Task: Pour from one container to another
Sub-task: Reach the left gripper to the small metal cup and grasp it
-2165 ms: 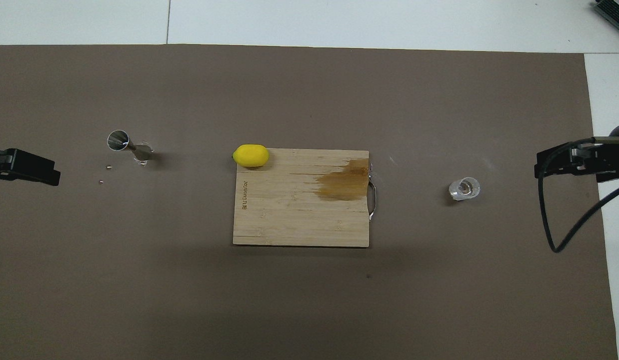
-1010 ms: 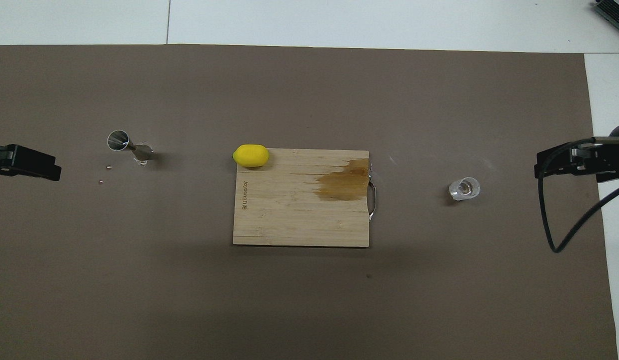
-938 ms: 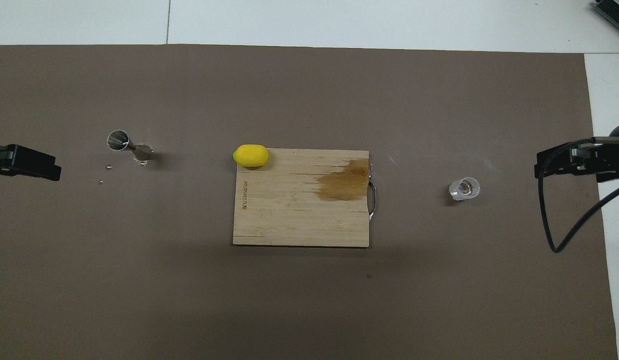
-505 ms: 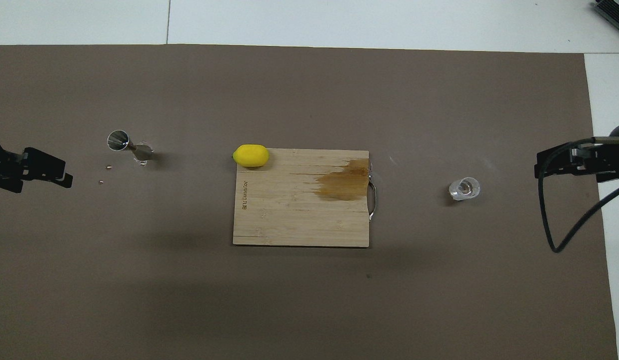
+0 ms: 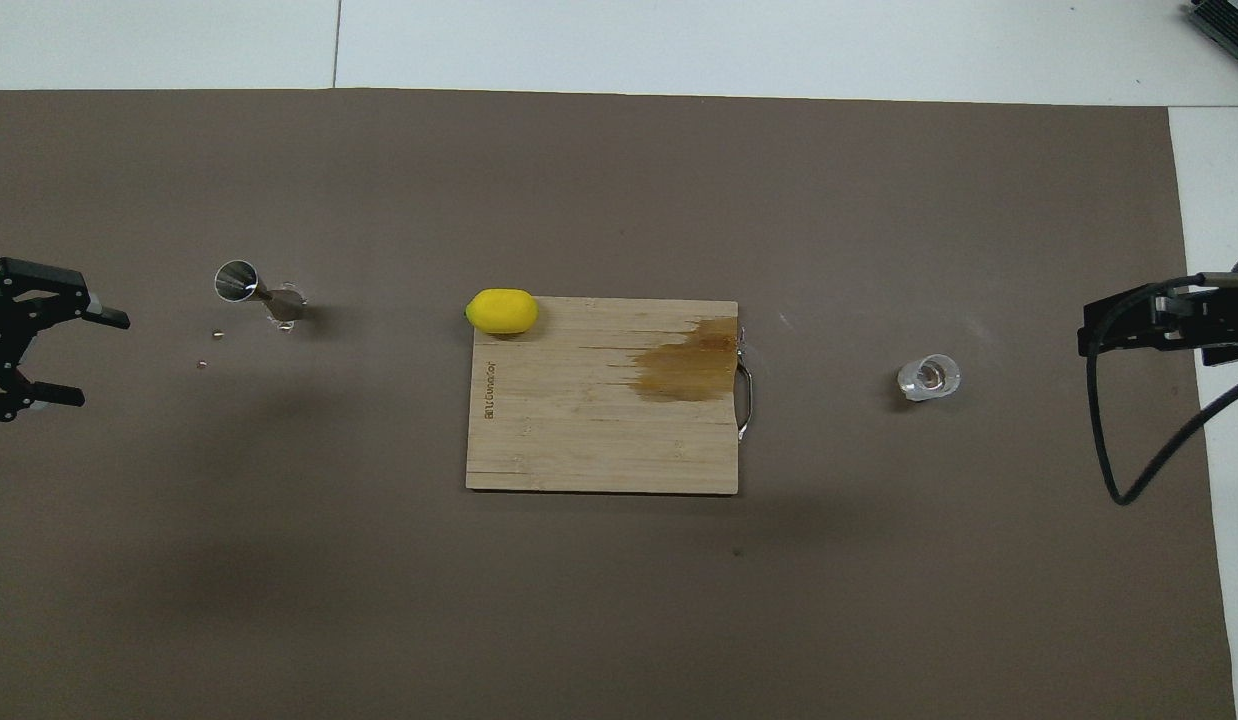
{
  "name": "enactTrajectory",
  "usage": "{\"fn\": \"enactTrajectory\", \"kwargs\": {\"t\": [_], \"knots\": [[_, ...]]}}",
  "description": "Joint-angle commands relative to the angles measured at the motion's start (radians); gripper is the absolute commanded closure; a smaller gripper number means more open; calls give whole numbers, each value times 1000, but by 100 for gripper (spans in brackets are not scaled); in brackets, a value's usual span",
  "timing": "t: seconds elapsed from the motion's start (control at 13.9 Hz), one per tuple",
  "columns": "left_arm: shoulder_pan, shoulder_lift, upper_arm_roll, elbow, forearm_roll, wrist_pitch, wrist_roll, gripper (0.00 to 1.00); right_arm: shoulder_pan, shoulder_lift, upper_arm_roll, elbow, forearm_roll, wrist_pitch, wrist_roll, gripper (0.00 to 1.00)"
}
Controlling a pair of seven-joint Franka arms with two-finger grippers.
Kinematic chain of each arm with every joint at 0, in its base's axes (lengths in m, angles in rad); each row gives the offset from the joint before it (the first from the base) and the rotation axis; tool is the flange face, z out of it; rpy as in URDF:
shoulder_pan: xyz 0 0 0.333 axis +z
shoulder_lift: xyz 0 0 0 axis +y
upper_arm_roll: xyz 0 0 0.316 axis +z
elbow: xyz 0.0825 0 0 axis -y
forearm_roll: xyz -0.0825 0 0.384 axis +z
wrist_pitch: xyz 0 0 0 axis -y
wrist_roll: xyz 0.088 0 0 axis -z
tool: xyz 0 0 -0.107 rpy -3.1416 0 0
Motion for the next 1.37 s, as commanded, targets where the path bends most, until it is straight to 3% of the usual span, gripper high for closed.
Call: {"fn": "enactTrajectory", "kwargs": {"t": [0.0,0.29,0.51,0.72,1.3], "knots": [[-8,-20,61,-128,-204,104,-249,0,-12,-15,4,-10,11,9,-3,0],[2,-22,69,-258,-504,252,-487,0,-12,-15,4,-10,11,9,-3,0],[1,-27,69,-361,-696,351,-527,0,-12,-15,4,-10,11,9,-3,0],[-14,-25,67,-424,-795,364,-492,0,-12,-15,4,-10,11,9,-3,0],[-105,21,61,-458,-1028,483,-452,0,-12,-15,4,-10,11,9,-3,0]]}}
